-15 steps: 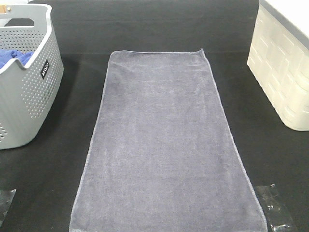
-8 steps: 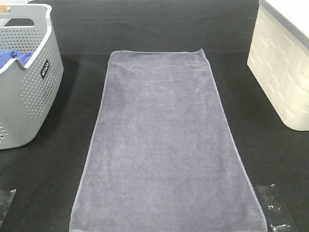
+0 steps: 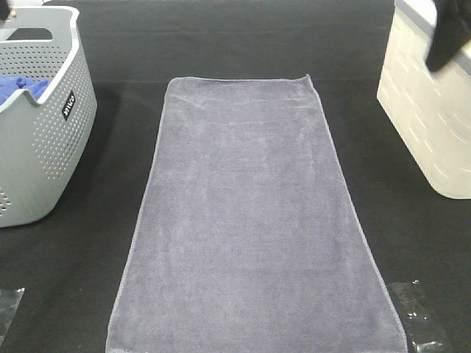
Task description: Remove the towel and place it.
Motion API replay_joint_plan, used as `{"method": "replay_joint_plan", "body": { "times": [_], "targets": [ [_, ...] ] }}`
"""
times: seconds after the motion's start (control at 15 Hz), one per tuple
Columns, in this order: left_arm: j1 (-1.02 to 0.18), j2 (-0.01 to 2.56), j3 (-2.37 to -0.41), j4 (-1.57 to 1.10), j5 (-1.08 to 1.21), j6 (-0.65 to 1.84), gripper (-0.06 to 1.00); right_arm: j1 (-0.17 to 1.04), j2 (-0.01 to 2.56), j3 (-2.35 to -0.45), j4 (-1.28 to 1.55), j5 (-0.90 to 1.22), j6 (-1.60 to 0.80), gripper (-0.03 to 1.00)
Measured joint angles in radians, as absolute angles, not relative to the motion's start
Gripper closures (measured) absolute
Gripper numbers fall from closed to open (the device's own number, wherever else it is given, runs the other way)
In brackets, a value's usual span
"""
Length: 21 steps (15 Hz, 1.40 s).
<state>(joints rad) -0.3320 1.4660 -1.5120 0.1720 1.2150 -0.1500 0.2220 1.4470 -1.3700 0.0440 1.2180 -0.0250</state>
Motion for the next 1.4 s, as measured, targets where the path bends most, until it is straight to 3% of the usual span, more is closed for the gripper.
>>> {"method": "replay_joint_plan", "body": {
  "times": [0.4,0.6,1.0,1.4],
  "targets": [
    [-0.332,1.117,-1.027,0.069,1.217,-0.15,0.32,0.222,1.191,-0.874,0.046,1.218,-0.026,0.22],
    [-0.332,0.87,-0.792,0.067,1.219,-0.15,0.32,0.222,1.055,-0.716,0.046,1.218,-0.026,0.22],
    [-0.332,0.527,-0.638,0.06,1.22,-0.134,0.32,0.222,0.755,-0.595,0.063,1.174,-0.028,0.22],
    [-0.332,0.373,-0.523,-0.03,1.077,0.097,0.32,0.222,0.351,-0.513,0.067,1.07,-0.076,0.22]
  ]
}}
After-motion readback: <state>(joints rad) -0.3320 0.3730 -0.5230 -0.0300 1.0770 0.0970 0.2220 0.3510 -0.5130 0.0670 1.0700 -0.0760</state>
